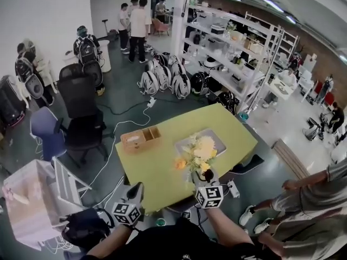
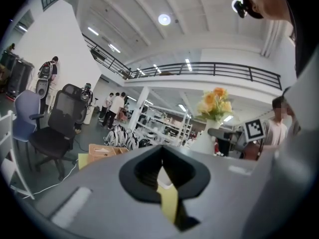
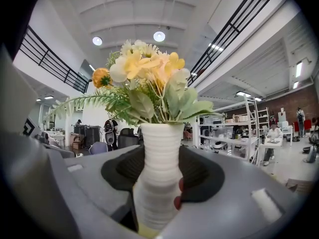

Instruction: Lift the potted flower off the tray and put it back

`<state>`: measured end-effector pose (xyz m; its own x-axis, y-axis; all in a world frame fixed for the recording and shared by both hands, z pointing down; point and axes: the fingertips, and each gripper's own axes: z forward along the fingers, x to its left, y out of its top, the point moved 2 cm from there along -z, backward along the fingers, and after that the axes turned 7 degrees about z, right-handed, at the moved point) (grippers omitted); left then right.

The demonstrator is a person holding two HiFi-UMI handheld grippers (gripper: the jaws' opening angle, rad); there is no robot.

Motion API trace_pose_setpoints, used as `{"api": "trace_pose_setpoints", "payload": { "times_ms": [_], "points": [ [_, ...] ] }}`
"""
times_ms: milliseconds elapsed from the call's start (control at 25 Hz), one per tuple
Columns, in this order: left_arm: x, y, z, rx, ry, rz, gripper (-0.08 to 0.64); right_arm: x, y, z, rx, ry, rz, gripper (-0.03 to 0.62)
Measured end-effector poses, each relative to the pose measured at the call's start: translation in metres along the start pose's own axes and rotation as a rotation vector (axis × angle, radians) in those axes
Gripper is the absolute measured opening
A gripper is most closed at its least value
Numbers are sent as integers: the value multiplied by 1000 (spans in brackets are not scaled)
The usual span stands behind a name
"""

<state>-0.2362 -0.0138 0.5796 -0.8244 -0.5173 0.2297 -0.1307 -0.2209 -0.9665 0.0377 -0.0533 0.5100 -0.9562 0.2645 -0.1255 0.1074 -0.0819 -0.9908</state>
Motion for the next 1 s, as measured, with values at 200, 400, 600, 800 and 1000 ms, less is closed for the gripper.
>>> {"api": "trace_pose_setpoints", "payload": {
  "times_ms": [200, 400, 600, 800, 1000],
  "points": [
    [-9, -2, 10, 15, -16, -2, 6, -11, 0, 0, 5, -11, 4, 216],
    [-16, -9, 29, 36, -29, 4, 6, -29, -4, 5, 3, -11, 11, 216],
    [-32, -14, 63, 52, -41, 4, 6, -62, -5, 17, 0, -5, 22, 216],
    [-47, -19, 101, 67, -48, 6, 6, -101, -5, 38, 2, -2, 29, 216],
    [-61, -23, 139, 86, -38, 0, 6, -146, -5, 62, 12, 4, 30, 216]
  ]
}}
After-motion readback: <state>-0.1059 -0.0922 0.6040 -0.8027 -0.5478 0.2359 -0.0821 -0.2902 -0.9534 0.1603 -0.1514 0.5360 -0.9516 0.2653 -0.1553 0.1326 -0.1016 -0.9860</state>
